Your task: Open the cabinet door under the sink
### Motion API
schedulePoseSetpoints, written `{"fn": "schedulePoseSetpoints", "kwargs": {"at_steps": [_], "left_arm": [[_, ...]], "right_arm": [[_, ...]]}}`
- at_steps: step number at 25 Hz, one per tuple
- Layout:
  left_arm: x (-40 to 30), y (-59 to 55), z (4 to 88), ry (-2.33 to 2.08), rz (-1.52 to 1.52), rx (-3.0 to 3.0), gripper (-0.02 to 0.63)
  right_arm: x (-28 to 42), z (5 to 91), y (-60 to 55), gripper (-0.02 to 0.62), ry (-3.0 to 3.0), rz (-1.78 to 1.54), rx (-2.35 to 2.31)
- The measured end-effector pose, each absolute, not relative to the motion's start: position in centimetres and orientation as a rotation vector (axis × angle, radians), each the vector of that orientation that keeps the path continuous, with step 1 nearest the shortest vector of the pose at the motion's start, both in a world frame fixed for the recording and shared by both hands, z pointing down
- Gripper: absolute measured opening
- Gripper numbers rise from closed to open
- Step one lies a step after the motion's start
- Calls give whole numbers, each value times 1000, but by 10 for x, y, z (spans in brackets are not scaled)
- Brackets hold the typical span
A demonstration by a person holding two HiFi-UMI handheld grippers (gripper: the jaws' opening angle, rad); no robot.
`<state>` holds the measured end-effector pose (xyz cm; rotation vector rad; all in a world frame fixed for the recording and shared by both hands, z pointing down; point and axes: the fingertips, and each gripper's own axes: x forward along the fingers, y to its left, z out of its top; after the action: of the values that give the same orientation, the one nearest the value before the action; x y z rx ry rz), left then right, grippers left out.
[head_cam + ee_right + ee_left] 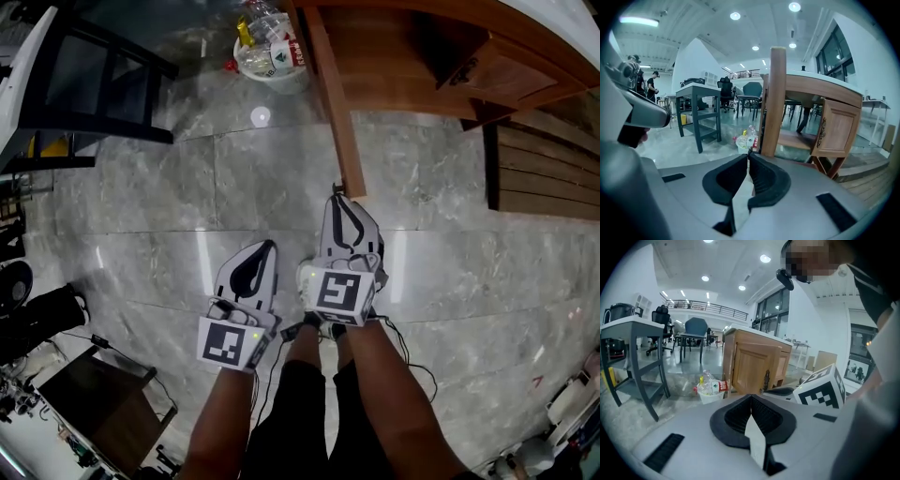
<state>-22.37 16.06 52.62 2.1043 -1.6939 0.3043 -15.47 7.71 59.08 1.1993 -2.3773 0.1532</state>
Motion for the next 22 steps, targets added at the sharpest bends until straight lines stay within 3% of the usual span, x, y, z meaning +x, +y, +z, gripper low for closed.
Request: {"fn": "schedulePoseSetpoints", "kwargs": {"at_steps": [11,22], "left_arm": [[-240,153,515,-1652,264,2155,23],[-217,149,438,-1570,219,2302,23]], "right_arm": [[-177,574,111,35,-2426,147,1136],[-138,455,133,35,-2514,-28,1112]]}}
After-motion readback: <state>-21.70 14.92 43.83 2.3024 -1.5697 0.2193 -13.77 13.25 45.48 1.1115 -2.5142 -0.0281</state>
